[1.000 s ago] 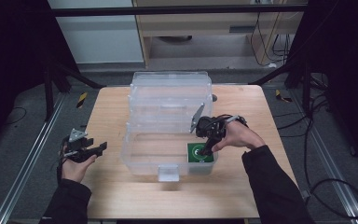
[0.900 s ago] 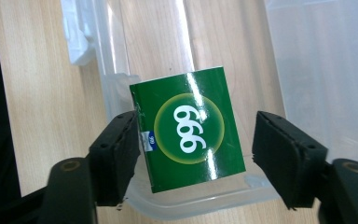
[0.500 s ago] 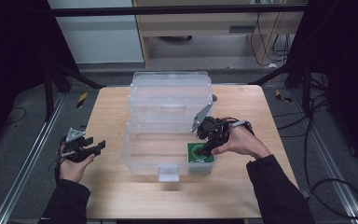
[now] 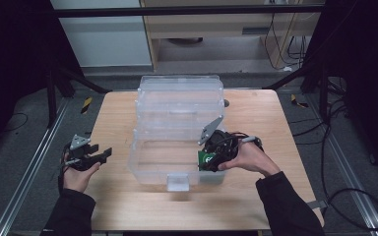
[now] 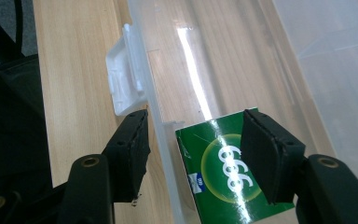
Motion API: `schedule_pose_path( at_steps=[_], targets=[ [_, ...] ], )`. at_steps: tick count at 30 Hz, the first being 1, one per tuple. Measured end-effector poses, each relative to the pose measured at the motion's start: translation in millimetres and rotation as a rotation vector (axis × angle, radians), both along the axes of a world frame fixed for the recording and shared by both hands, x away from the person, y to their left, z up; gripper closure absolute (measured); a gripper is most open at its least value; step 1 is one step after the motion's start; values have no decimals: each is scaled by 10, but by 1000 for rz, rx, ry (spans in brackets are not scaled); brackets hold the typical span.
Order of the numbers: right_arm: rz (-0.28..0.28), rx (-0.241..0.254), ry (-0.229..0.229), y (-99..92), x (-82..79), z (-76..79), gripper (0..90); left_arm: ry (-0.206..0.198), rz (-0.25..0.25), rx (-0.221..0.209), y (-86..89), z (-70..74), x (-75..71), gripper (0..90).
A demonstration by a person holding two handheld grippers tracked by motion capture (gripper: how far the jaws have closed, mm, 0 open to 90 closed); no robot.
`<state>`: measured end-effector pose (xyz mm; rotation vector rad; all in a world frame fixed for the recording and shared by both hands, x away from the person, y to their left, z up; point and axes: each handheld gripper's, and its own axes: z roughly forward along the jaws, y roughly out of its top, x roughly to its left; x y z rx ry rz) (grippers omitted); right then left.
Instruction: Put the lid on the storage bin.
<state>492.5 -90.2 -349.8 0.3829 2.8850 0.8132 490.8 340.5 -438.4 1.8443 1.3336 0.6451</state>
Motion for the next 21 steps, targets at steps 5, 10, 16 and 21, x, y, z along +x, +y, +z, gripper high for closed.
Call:
schedule_pose_path(
  at_steps=[5, 10, 16, 21],
  targets=[
    [0, -3, -4, 55, 6, -28, 437, -3, -1, 0, 2, 9, 5, 408],
    [-4, 3, 6, 110, 5, -43, 447, -4, 2, -2, -2, 11, 13, 409],
    [21, -4, 15, 202, -2, -72, 450, -1, -2, -2, 1, 5, 15, 410],
    [45, -15, 25, 294, -4, -104, 459, -5, -1, -4, -1, 10, 13, 408]
  ],
)
